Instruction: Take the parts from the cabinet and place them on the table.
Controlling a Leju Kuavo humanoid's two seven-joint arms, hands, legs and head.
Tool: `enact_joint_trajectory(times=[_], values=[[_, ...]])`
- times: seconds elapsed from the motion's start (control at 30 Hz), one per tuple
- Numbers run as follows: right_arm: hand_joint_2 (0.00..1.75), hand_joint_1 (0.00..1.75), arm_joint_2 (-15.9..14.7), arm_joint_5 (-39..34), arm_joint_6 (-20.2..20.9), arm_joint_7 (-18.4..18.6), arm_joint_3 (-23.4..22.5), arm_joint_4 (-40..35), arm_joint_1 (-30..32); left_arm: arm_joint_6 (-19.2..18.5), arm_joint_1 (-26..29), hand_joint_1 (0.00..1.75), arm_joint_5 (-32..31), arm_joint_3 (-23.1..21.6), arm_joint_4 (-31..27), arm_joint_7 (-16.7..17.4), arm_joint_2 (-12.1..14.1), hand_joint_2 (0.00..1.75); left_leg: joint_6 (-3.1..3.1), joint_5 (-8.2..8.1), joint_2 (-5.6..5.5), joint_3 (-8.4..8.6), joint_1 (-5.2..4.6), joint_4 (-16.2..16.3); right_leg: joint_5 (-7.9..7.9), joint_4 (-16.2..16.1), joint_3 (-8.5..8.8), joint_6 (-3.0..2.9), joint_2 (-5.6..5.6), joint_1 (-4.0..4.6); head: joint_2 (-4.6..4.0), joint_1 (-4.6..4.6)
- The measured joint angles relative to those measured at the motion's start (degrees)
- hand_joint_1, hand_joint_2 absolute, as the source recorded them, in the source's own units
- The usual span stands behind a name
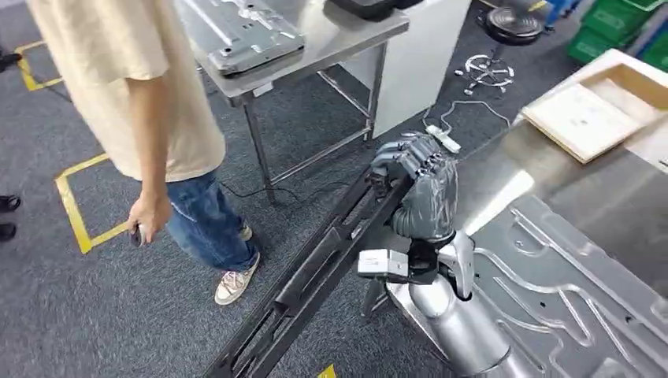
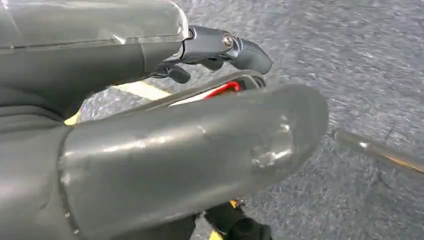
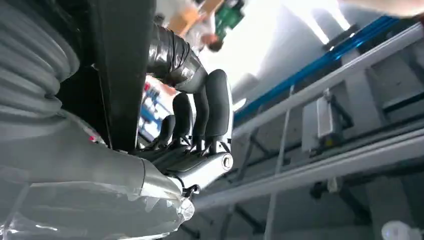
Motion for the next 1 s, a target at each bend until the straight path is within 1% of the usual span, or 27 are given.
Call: enact_joint_trajectory(times=[0.03, 0.07, 0.1, 0.13, 0.17, 0.2, 0.23, 0.27, 0.33, 0.37, 0.4, 0.43, 0.47, 0.5, 0.53, 0.57, 0.6, 0.63, 0.67, 0.7, 0.73, 0.77, 0.87, 0.9, 0.93, 0.97, 1.0], values=[[1.75, 1.75, 0.02, 0.07, 0.00, 0.00, -0.02, 0.09, 0.27, 0.00, 0.20, 0.00, 0.00, -0.11, 0.00, 0.00, 0.02, 0.00, -0.15, -1.19, -0.35, -2.23, 0.02, 4.08, -0.02, 0.08, -0.02, -0.03, 0.96, 0.00, 0.00, 0.07], [1.75, 1.75, 0.02, 0.07, 0.00, 0.00, -0.09, 0.13, 0.48, -0.07, 0.36, 0.00, -0.02, -0.18, 0.00, 0.02, 0.02, 0.00, -0.28, -0.78, -0.39, -3.36, 0.03, 5.63, -0.04, 0.20, -0.04, -0.03, 1.93, 0.00, 0.00, 0.02], [1.75, 1.75, 0.02, 0.11, -0.02, 0.02, -0.31, 0.15, 0.64, -0.07, 0.42, 0.00, 0.02, -0.24, 0.00, 0.02, 0.02, 0.00, -0.34, 1.13, -0.43, -3.15, 0.09, 4.29, -0.09, 0.35, -0.03, 0.04, 2.87, -0.06, 0.00, 0.04], [1.75, 1.75, 0.02, 0.20, -0.02, 0.02, -0.61, 0.15, 0.64, -0.07, 0.35, 0.00, 0.00, -0.37, 0.00, 0.02, 0.02, 0.00, -0.34, 3.69, -0.52, -1.96, 0.17, 0.98, -0.16, 0.56, -0.02, 0.14, 3.79, -0.14, 0.00, 0.02], [1.75, 1.75, 0.02, 0.29, -0.02, 0.02, -0.89, 0.15, 0.62, -0.07, 0.27, 0.00, 0.00, -0.48, 0.00, 0.02, 0.02, 0.00, -0.27, 6.41, -0.95, -0.14, 0.26, -3.52, -0.28, 0.83, 0.00, 0.31, 4.62, -0.21, 0.00, 0.02], [1.75, 1.75, 0.02, 0.33, -0.02, 0.02, -1.05, 0.15, 0.63, -0.07, 0.26, 0.00, 0.00, -0.50, -0.04, 0.02, 0.04, 0.00, -0.17, 8.62, -2.94, 1.63, 0.46, -8.00, -0.50, 1.24, -0.18, 0.65, 5.40, -0.30, 0.00, 0.02], [1.75, 1.75, 0.02, 0.46, -0.11, 0.02, -1.18, 0.15, 0.55, -0.07, 0.28, 0.00, 0.00, -0.53, -0.04, 0.02, 0.11, 0.00, -0.05, 7.70, -5.24, 2.08, 0.61, -9.39, -0.68, 1.97, -0.69, 1.03, 6.05, 0.06, 0.00, 0.02], [1.75, 1.75, 0.02, 0.48, -0.11, 0.07, -1.33, 0.13, 0.58, -0.07, 0.26, 0.00, 0.00, -0.55, -0.04, 0.07, 0.13, 0.00, 0.14, 7.56, -4.95, 2.35, 0.60, -9.47, -0.51, 2.02, -1.18, 1.36, 7.04, -0.32, 0.00, 0.04], [1.75, 1.75, -0.02, 0.50, -0.22, 0.07, -1.59, 0.11, 0.73, -0.07, 0.25, 0.00, 0.00, -0.61, -0.07, 0.04, 0.20, 0.00, 0.64, 7.73, -3.94, 2.32, 0.10, -9.62, -0.10, 1.62, -1.38, 2.19, 7.98, -0.68, 0.00, 0.02], [1.75, 1.75, -0.06, 0.51, -0.26, 0.07, -1.79, 0.11, 0.76, -0.07, 0.08, 0.00, 0.00, -0.68, -0.07, 0.04, 0.02, 0.00, 1.25, 8.12, -3.30, 2.51, 0.47, -10.26, 0.02, 1.52, -1.50, 2.66, 8.67, -0.55, 0.00, 0.02], [1.75, 1.75, -0.09, 0.51, -0.28, 0.07, -2.06, 0.09, 0.90, -0.09, -0.12, 0.00, 0.00, -0.79, -0.11, 0.02, 0.00, 0.00, 1.73, 8.44, -2.49, 2.71, 0.56, -10.70, -0.35, 2.05, -1.55, 2.71, 6.13, -0.54, 0.00, 0.08], [1.75, 1.75, -0.13, 0.48, -0.31, 0.07, -2.27, 0.07, 0.67, -0.09, -0.16, 0.00, 0.02, -0.88, -0.13, 0.00, -0.02, 0.00, 1.95, 8.54, -1.98, 2.90, 0.48, -11.01, -1.70, 3.90, -2.43, 3.09, 2.47, -0.18, 0.00, 0.31], [1.75, 1.75, -0.13, 0.48, -0.33, 0.07, -2.32, 0.07, 0.52, -0.09, -0.08, 0.00, 0.02, -0.92, -0.13, 0.00, -0.02, 0.00, 2.35, 8.51, -1.18, 2.97, 0.33, -11.05, -3.76, 7.59, -4.29, 3.50, 0.84, -0.37, 0.00, 0.26], [1.75, 1.75, -0.13, 0.48, -0.33, 0.04, -2.32, 0.07, 0.55, -0.09, 0.10, 0.00, 0.02, -0.94, -0.13, 0.02, 0.00, 0.00, 2.41, 8.47, -0.46, 2.97, 0.24, -11.05, -5.57, 11.62, -6.30, 3.78, 0.32, -0.60, 0.00, 0.24], [1.75, 1.75, -0.13, 0.48, -0.33, 0.04, -2.34, 0.11, 0.69, -0.09, 0.23, 0.00, 0.00, -0.94, -0.13, 0.02, 0.07, 0.00, 2.52, 8.38, 0.37, 2.98, 0.21, -11.04, -6.70, 14.89, -7.99, 4.00, 0.07, -0.79, 0.00, 0.26], [1.75, 1.75, -0.20, 0.48, -0.33, 0.04, -2.40, 0.13, 0.78, -0.09, 0.27, 0.00, 0.02, -0.94, -0.13, 0.02, 0.13, 0.00, 2.53, 8.30, 1.19, 2.98, 0.21, -11.04, -6.76, 16.53, -8.93, 4.16, -0.11, -0.97, 0.00, 0.26], [1.75, 1.75, -0.24, 0.48, -0.33, 0.05, -2.49, 0.13, 0.81, -0.09, 0.24, 0.00, 0.04, -0.96, -0.13, 0.02, 0.13, 0.00, 2.48, 8.18, 1.92, 3.02, 0.21, -11.03, -5.64, 15.67, -8.54, 4.28, -0.22, -1.14, 0.00, 0.28], [1.75, 1.75, -0.26, 0.48, -0.33, 0.07, -2.65, 0.11, 0.81, -0.11, 0.20, 0.00, 0.11, -0.98, -0.13, 0.02, 0.11, 0.00, 2.41, 8.04, 2.65, 3.20, 0.21, -11.03, -3.64, 12.70, -6.90, 4.26, -0.50, -1.19, 0.00, 0.26], [1.75, 1.75, -0.26, 0.48, -0.33, 0.11, -2.82, 0.09, 0.79, -0.15, 0.18, 0.00, 0.11, -1.01, -0.13, 0.00, 0.09, 0.00, 2.27, 7.84, 3.33, 3.47, 0.21, -11.03, -1.30, 8.09, -4.32, 4.07, -1.11, -1.15, 0.00, 0.26], [1.75, 1.75, -0.26, 0.55, -0.31, 0.18, -2.95, 0.02, 0.76, -0.17, 0.18, 0.00, 0.11, -1.03, -0.13, 0.00, -0.02, 0.00, 2.02, 7.61, 3.84, 3.82, 0.19, -11.04, 0.55, 3.57, -1.65, 3.68, -3.12, -0.91, 0.00, 0.26], [1.75, 1.75, -0.26, 0.68, -0.24, 0.35, -3.23, -0.02, 0.65, -0.22, 0.20, 0.00, 0.20, -1.07, -0.13, -0.02, -0.04, 0.00, 1.66, 7.38, 4.34, 4.03, -0.07, -11.07, -0.31, 1.28, -0.56, 3.27, -6.32, 0.02, 0.00, 0.26], [1.75, 1.75, -0.24, 0.94, -0.20, 0.59, -3.34, -0.04, 0.54, -0.24, 0.20, 0.00, 0.26, -1.16, -0.13, -0.02, -0.07, 0.00, 1.24, 7.12, 4.91, 4.09, -0.33, -10.98, -0.04, 1.00, -0.74, 2.59, -5.47, 0.35, 0.00, 0.20], [1.75, 1.75, -0.48, 1.62, -0.17, 1.12, -4.40, 0.02, 0.53, -0.33, 0.15, 0.00, 0.37, -1.51, -0.13, -0.04, -0.42, 0.00, 0.44, 6.83, 7.00, 4.88, -0.49, -11.53, -0.09, 0.86, -0.97, 1.80, -3.24, 0.49, 0.00, 0.26], [1.75, 1.75, -0.57, 1.84, -0.22, 1.22, -4.83, 0.00, 0.59, -0.37, 0.09, 0.00, 0.37, -1.62, -0.15, -0.04, -0.57, 0.00, 0.04, 6.19, 6.24, 4.75, -0.16, -11.27, 0.32, 0.05, -0.33, 1.18, -2.55, -0.43, 0.00, 0.15], [1.75, 1.75, -0.68, 1.93, -0.31, 1.31, -5.20, 0.07, 0.40, -0.37, 0.07, 0.00, 0.42, -1.68, -0.15, -0.09, -0.55, 0.00, -0.01, 5.28, 3.08, 4.61, -0.02, -9.97, 0.39, -0.29, -0.08, 1.02, -1.87, -0.24, 0.00, 0.24], [1.75, 1.75, -0.72, 1.95, -0.31, 1.68, -5.55, 0.24, 0.06, -0.37, 0.20, 0.00, 0.46, -1.84, -0.15, -0.13, -0.55, 0.00, 0.02, 3.39, 1.20, 3.12, 0.03, -6.72, 0.41, -0.27, -0.02, 0.75, -1.29, -0.23, 0.00, 0.15], [1.75, 1.75, -0.76, 1.95, -0.33, 1.75, -5.86, 0.44, -0.04, -0.39, 0.50, 0.00, 0.55, -1.92, -0.15, -0.11, -0.55, 0.00, -0.05, 1.25, 0.25, 0.91, 0.13, -2.24, 0.36, -0.24, -0.03, 0.36, -0.48, -0.17, 0.00, 0.20]])
